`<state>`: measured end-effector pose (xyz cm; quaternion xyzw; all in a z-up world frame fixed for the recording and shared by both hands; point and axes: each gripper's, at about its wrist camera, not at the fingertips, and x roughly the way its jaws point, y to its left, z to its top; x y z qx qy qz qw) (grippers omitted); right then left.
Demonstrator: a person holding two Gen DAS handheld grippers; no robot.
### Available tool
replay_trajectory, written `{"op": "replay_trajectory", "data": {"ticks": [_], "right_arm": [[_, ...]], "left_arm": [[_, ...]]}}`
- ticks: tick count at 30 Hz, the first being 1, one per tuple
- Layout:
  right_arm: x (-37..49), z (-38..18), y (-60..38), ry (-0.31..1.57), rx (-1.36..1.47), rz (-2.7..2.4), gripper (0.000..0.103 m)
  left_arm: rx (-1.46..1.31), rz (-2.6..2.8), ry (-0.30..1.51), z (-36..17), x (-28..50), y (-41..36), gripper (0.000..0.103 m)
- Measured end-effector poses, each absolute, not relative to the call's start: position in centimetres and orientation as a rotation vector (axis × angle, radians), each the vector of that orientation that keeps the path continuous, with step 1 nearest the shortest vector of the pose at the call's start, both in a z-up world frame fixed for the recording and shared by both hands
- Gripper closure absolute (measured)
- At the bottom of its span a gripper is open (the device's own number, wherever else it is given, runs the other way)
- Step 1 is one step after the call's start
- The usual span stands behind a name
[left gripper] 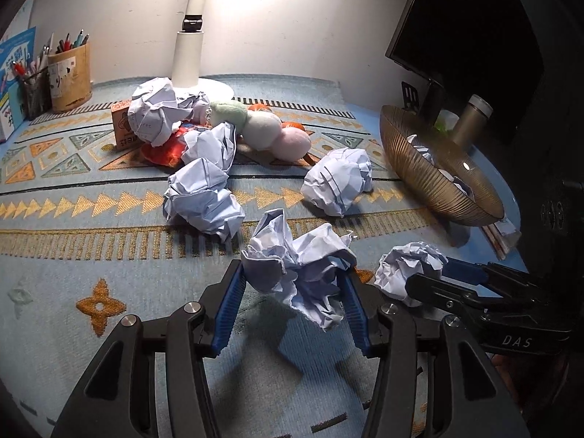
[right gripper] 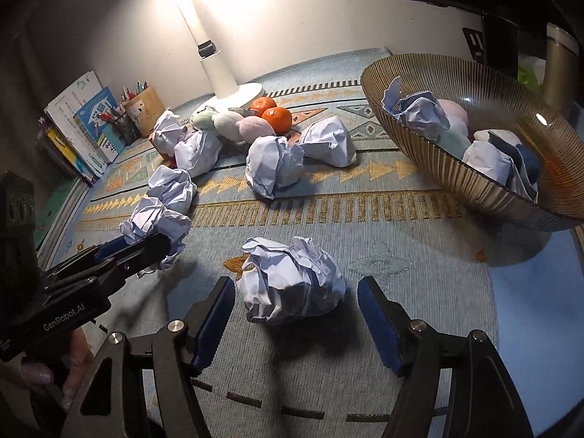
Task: Organize objects
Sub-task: 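Carry both paper balls into the amber glass bowl and open both tools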
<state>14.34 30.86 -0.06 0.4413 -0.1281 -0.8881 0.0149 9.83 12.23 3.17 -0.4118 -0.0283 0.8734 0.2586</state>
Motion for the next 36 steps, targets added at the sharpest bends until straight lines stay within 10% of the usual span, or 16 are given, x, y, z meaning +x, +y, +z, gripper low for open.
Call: {"op": "replay_trajectory", "data": {"ticks": [11, 27, 33, 36], "right_arm": [[14.6, 2.3, 32.7, -0.458, 1.263, -2.818, 0.071], [15.5, 11.4, 47.9, -0.702, 0.983, -3.289, 0.071], [14.0, 8.8, 50.9, -0.836, 1.083, -3.25, 0.061], [14.0, 7.8, 51.8, -0.889, 1.1, -3.233, 0.057]], "left_arm": [[-1.038, 2.357, -0.052, 5.9, 9.3, 15.0, 0.054], [-0.85, 2.191, 0.001, 11.2, 4.1, 31.0, 0.054], [-0.852, 2.203, 0.035, 10.1, 2.8, 34.6, 0.015], [-0.866, 2.19, 0.021, 9.7, 2.6, 34.5, 0.014]]}}
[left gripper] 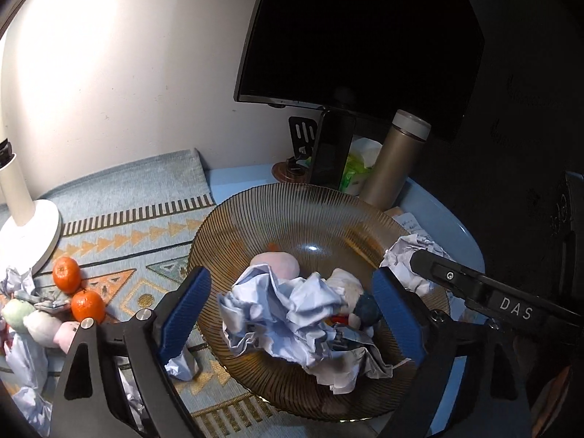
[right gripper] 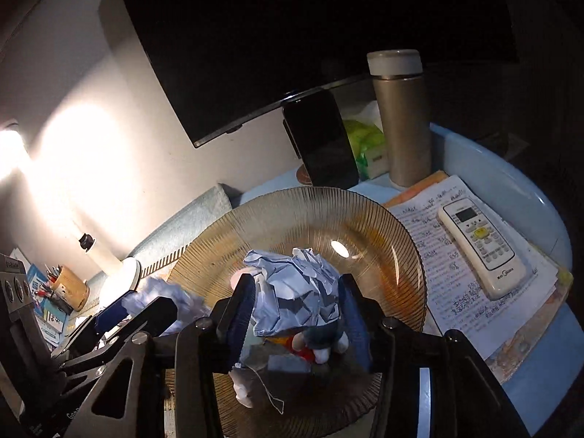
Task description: Organize objects
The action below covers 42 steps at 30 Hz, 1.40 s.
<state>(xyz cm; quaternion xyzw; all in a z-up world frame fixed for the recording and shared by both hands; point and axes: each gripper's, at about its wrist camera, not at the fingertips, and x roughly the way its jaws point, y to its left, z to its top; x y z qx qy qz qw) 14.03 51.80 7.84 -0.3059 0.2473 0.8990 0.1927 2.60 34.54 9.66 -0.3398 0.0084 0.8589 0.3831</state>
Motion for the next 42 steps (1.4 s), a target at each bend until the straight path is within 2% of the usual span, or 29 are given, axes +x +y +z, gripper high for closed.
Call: {"op": "replay_trajectory", "data": {"ticks": [4, 9, 12, 19, 25, 26, 28, 30, 33, 37, 42], "right_arm": [[14.7, 7.6, 51.9, 0.708, -0.848, 2.53, 0.057], [14.8, 8.3, 51.3, 0.623, -0.816, 2.518, 0.057], [14.4, 8.3, 51.0, 0.554, -0.846, 2.512, 0.043], [14.9, 9.2, 49.9, 0.518, -0.884, 2.523, 0.042], [15.1, 10.8, 43.7, 0.488, -0.897, 2.713, 0.042], [14.9, 11.0, 42.3, 0.473, -0.906, 2.752, 0.042], [14.4, 11.2, 39.5, 0.452, -0.925, 2.821, 0.042], [13.8, 11.0, 36.9, 0.442, -0.943, 2.879, 0.042], [12.5, 9.4, 33.7, 0.442, -0.998, 2.92, 0.042], [10.4, 5.1, 31.1, 0.487, -1.097, 2.937, 0.042], [8.8, 0.5, 29.5, 0.373, -1.138, 2.894, 0.042]], "left_arm": [[-0.86, 2.187, -0.011, 9.7, 2.7, 33.2, 0.013], [-0.845, 2.198, -0.064, 10.5, 2.8, 30.8, 0.013], [-0.836, 2.216, -0.1, 11.0, 3.0, 29.0, 0.013], [-0.807, 2.282, -0.136, 11.9, 4.6, 23.6, 0.013], [-0.78, 2.419, -0.17, 12.6, 6.8, 16.0, 0.013], [-0.776, 2.456, -0.166, 12.6, 7.1, 14.5, 0.012], [-0.766, 2.558, -0.123, 12.4, 7.8, 11.9, 0.004], [-0.764, 2.651, -0.056, 11.8, 8.3, 9.7, 0.002], [-0.841, 2.707, -0.028, 9.6, 7.9, 7.0, 0.002], [-0.95, 2.68, -0.091, 5.8, 6.8, 5.0, 0.002], [-1.046, 2.629, -0.085, 3.0, 5.6, 5.5, 0.003]]}}
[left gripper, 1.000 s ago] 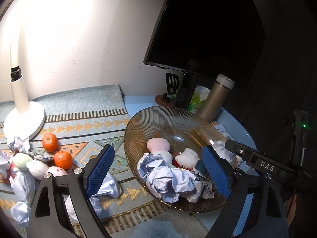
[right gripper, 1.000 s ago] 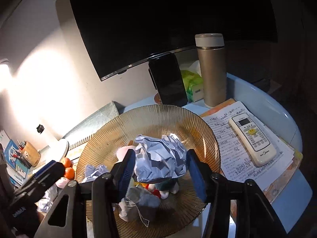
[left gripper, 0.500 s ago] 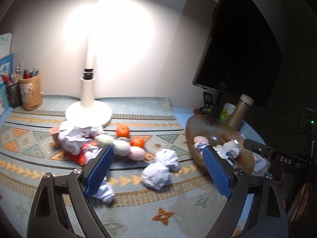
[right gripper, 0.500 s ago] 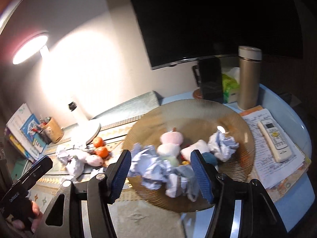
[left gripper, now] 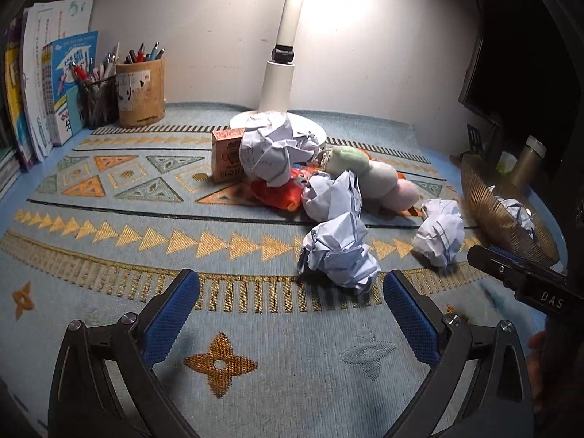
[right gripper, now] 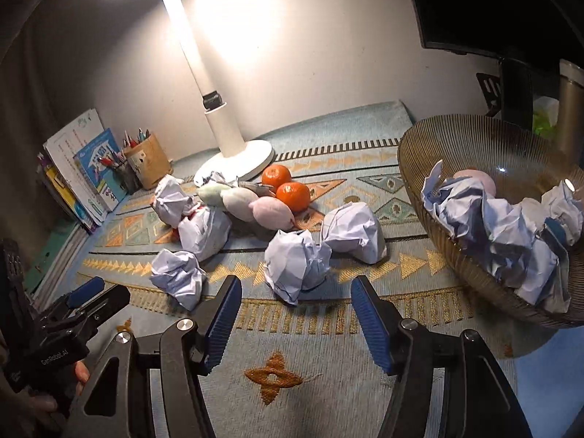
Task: Organize objects
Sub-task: 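Grasp a paper ball with the left tool while the right tool grasps another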
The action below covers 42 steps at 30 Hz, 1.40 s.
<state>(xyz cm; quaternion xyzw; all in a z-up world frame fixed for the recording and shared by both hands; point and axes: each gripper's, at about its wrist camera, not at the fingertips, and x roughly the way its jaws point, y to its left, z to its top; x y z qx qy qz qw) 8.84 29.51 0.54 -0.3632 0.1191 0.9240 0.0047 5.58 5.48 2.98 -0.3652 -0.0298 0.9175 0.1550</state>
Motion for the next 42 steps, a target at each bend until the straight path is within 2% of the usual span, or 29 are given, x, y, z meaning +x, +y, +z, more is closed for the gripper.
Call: {"op": "replay_trajectory", "data": {"ticks": [3, 5, 10, 21, 23, 25, 26, 28, 29, 32, 34, 42], "right_arm": [[8.3, 0.1, 29.9, 0.393, -1.153, 2.883, 0.042], [8.1, 0.2, 30.3, 0.407, -1.151, 2.873, 0.039], [6.5, 0.2, 30.6, 0.472, -1.248, 2.842, 0.039], [2.5, -0.9, 30.6, 0.492, -1.343, 2.799, 0.038], [2.2, -1.3, 30.4, 0.49, -1.364, 2.794, 0.039], [2.0, -1.6, 30.1, 0.469, -1.375, 2.787, 0.039], [1.9, -1.7, 30.0, 0.456, -1.376, 2.785, 0.039], [2.0, -1.6, 29.9, 0.455, -1.376, 2.8, 0.05], [2.1, -1.5, 29.8, 0.443, -1.368, 2.801, 0.05], [2.7, -1.1, 29.4, 0.392, -1.347, 2.816, 0.052], [3.3, -0.6, 29.2, 0.377, -1.327, 2.83, 0.053], [6.4, 2.6, 29.4, 0.368, -1.246, 2.883, 0.053]], "left_arm": [[-1.034, 2.621, -0.071, 3.0, 5.5, 5.8, 0.003], [-1.072, 2.608, -0.057, 2.8, 5.3, 6.2, 0.003], [-1.121, 2.56, -0.124, 3.2, 4.0, 7.2, 0.003], [-1.22, 2.519, -0.116, 1.4, 1.2, 9.3, 0.006], [-1.237, 2.509, -0.108, 1.2, 1.2, 9.5, 0.011], [-1.253, 2.492, -0.102, 0.9, 1.2, 9.6, 0.026], [-1.258, 2.485, -0.101, 0.8, 1.3, 9.7, 0.03], [-1.242, 2.478, -0.105, 0.9, 1.5, 9.7, 0.043], [-1.238, 2.468, -0.11, 0.9, 1.5, 9.9, 0.047], [-1.215, 2.481, -0.091, 1.2, 2.1, 10.1, 0.05], [-1.2, 2.486, -0.081, 1.5, 2.6, 10.3, 0.059], [-1.129, 2.446, -0.182, 2.9, 4.5, 10.5, 0.06]]}}
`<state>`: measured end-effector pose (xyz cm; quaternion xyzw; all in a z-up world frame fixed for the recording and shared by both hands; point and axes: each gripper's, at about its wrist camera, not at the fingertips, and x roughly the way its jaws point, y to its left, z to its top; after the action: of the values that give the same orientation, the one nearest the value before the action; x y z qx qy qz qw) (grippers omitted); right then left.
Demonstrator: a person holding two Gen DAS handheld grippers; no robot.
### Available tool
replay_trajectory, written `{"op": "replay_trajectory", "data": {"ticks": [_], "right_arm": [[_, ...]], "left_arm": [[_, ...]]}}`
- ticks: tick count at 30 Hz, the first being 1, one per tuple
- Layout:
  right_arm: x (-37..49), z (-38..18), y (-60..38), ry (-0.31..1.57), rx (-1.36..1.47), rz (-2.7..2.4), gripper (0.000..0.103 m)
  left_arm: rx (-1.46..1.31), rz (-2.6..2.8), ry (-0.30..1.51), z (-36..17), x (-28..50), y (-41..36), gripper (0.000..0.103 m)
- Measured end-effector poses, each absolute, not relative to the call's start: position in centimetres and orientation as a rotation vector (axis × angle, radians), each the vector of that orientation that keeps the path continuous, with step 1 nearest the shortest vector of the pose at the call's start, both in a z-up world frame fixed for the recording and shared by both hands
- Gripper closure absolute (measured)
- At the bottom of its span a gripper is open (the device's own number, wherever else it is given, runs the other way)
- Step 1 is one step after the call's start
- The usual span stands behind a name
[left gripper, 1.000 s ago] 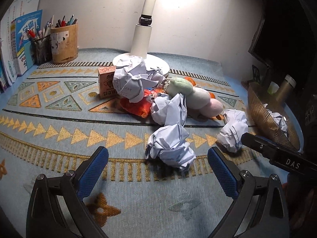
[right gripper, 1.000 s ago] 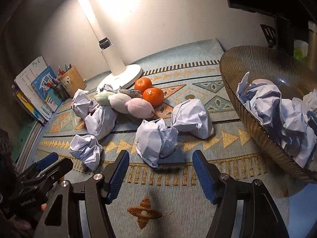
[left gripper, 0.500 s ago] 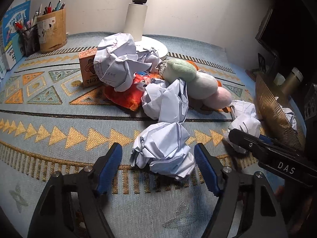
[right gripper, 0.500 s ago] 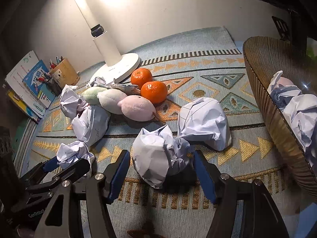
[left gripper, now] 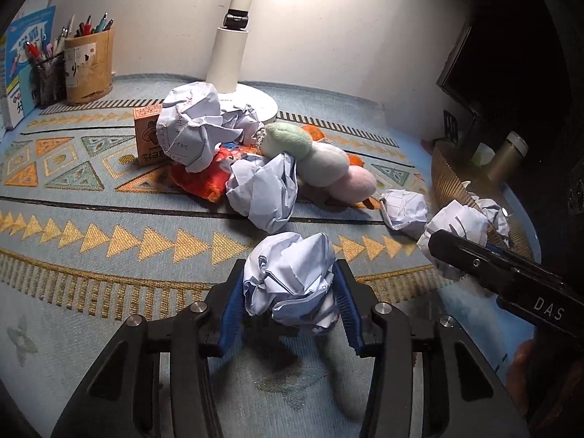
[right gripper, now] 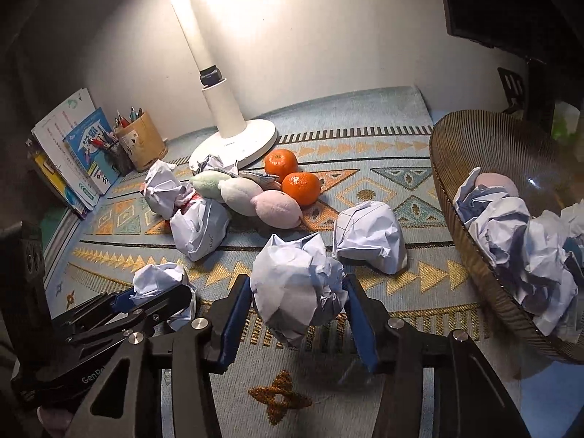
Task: Organize objects
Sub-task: 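Grasp a paper ball with the left tool while the right tool grasps another, then carry both paper balls into the amber glass bowl and open both tools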
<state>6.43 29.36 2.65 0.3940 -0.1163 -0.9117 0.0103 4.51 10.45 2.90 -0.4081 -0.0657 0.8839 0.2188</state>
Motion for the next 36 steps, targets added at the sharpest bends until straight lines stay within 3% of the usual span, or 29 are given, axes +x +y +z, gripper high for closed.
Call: {"op": "replay_trajectory", "data": {"ticks": [13, 24, 26, 28, 31, 36], "right_arm": [[12.4, 12.5, 38.9, -0.459, 0.972, -3.136, 0.053], [11.0, 10.9, 50.4, -0.709, 1.108, -3.252, 0.052], [10.3, 10.2, 50.9, -0.726, 1.133, -3.245, 0.051], [9.6, 9.7, 51.3, -0.73, 1.149, -3.228, 0.048], [9.0, 9.2, 51.8, -0.737, 1.147, -3.223, 0.039], [9.3, 8.7, 51.7, -0.758, 1.151, -3.199, 0.039]], "left_arm": [[-0.872, 2.331, -0.074, 11.0, 3.6, 21.8, 0.059], [-0.859, 2.183, 0.01, 10.5, 1.4, 33.8, 0.058], [-0.847, 2.173, 0.031, 10.3, 1.3, 34.8, 0.049], [-0.825, 2.184, 0.056, 10.2, 1.3, 35.5, 0.012], [-0.797, 2.22, 0.054, 10.2, 1.2, 35.4, 0.007], [-0.833, 2.218, -0.011, 10.1, 0.6, 33.7, 0.007]]}}
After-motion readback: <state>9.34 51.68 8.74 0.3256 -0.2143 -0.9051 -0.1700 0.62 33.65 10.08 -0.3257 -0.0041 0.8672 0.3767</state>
